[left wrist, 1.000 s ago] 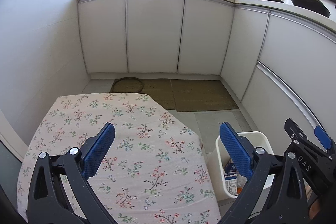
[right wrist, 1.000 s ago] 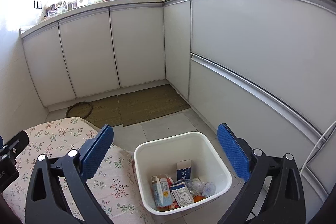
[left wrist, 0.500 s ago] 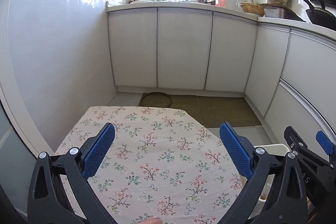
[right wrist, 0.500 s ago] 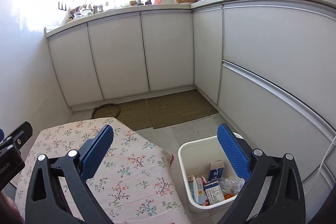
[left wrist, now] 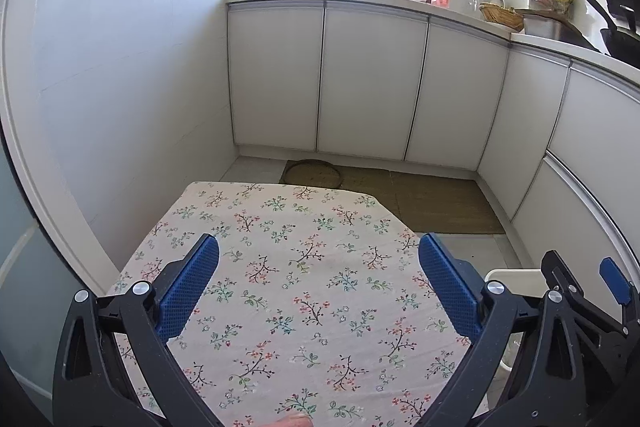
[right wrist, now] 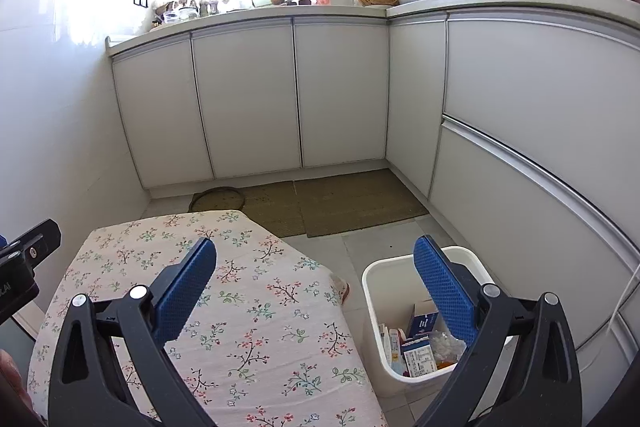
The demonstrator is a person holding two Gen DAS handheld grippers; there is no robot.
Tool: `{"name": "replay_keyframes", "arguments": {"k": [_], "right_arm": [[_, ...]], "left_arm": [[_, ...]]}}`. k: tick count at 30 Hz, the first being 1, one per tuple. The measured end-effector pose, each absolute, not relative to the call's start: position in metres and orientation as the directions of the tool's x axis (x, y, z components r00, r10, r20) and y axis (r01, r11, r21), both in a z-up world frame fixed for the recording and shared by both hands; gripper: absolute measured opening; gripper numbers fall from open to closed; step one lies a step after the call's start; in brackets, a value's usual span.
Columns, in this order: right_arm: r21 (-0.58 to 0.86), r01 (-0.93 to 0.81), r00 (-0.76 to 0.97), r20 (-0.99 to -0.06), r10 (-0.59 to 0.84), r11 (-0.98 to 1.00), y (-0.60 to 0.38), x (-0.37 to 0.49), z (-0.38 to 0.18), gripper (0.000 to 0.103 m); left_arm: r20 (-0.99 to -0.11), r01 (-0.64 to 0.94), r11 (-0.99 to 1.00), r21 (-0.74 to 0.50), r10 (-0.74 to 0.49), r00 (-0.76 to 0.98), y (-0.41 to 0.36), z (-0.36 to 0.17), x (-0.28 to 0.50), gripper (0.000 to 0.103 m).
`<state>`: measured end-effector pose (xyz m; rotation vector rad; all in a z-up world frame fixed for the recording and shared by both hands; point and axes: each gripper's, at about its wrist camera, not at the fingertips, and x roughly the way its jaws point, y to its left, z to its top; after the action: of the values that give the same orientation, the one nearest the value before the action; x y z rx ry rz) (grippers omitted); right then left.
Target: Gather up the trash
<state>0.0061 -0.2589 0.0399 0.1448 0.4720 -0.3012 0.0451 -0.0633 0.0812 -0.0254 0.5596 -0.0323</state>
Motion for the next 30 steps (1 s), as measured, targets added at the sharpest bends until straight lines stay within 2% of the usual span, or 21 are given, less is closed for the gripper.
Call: {"name": "replay_keyframes", "arguments": {"k": [10,30], "right_arm": [[0.092,0.299,0.86,-0.457,-0.227,0.95,-0.261,0.005,0.043,0.096],[0.083,0.317,0.853,-0.46,-0.246,0.945,-0.27,0.002,0.043,0.096]], "left_arm": [[-0.579,0.049,0.999,-0.007,-0.044,0.814,-0.072,0.075,0.043,0.096],[-0.59,0.051,0.999,-0.015,-0.05,0.806,-0.082,0.073,0.046,0.096]]}}
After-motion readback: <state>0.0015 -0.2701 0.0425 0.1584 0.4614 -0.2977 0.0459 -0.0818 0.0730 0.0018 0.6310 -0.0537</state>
